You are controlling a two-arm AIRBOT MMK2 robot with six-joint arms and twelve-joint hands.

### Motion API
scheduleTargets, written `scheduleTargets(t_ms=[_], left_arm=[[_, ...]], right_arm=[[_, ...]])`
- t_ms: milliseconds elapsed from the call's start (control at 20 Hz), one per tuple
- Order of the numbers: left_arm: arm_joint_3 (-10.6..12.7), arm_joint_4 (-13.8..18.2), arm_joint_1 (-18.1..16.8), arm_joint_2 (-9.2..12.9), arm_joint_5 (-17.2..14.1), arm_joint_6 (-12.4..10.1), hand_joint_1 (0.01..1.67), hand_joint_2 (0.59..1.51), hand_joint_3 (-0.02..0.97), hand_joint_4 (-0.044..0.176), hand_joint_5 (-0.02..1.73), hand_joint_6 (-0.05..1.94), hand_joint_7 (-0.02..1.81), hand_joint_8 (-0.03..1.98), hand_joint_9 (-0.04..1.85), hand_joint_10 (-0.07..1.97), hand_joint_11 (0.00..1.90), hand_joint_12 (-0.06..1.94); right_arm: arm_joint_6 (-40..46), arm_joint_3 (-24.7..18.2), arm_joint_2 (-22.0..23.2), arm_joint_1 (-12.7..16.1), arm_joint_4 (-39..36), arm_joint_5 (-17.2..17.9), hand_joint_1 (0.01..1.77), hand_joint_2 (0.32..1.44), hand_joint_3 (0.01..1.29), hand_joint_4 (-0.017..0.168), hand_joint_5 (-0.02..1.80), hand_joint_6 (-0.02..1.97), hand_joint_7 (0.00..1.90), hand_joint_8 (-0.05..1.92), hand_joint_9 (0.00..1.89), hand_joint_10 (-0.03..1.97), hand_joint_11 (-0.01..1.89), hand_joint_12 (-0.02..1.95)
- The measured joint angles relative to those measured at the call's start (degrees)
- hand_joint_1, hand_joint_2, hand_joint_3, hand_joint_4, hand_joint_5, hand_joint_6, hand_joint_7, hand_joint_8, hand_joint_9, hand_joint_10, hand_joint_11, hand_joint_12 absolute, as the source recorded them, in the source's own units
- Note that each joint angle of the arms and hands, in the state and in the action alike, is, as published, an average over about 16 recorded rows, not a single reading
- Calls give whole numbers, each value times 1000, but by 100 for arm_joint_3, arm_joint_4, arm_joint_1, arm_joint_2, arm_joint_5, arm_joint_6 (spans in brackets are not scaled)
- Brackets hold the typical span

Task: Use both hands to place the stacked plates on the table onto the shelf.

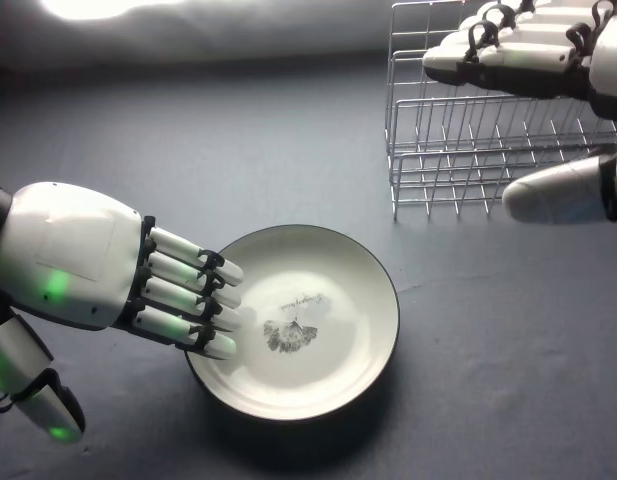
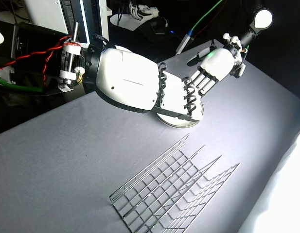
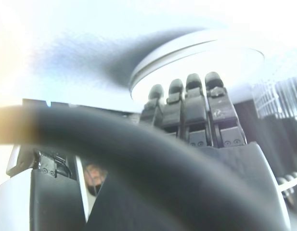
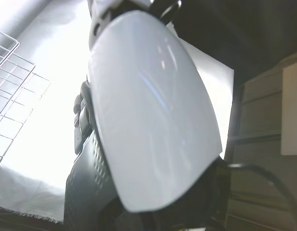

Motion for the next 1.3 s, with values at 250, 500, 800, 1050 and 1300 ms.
scheduleTargets(t_ms=[250,500,800,1050,1300], left_arm=[[112,26,75,-89,15,66,19,1103,21,1,9,7,15,-8,19,4,15,0],[188,68,140,-149,47,113,19,1107,21,-2,-2,-3,14,-7,19,4,15,-5],[239,100,224,-203,95,159,18,1112,20,-3,-11,-6,7,-9,18,3,16,-8],[234,83,315,-250,158,181,18,1115,20,-4,-13,-7,-2,-10,14,-2,16,-8],[143,13,400,-329,264,203,18,1116,20,-4,-13,-13,-10,-13,6,-7,16,-3]], right_arm=[[-26,0,0,-62,-28,54,17,1208,15,-5,26,10,23,16,22,6,22,-1],[-57,0,0,-139,-53,113,17,1208,14,-4,23,11,22,16,22,6,22,-1],[-94,0,-4,-285,-58,222,17,1208,15,-5,27,11,22,15,22,7,22,-1],[-128,9,-69,-428,-66,359,17,1208,14,-5,26,10,21,16,22,6,21,0],[-152,110,-263,-549,-79,496,17,1208,15,-4,29,10,22,16,21,7,21,0]])
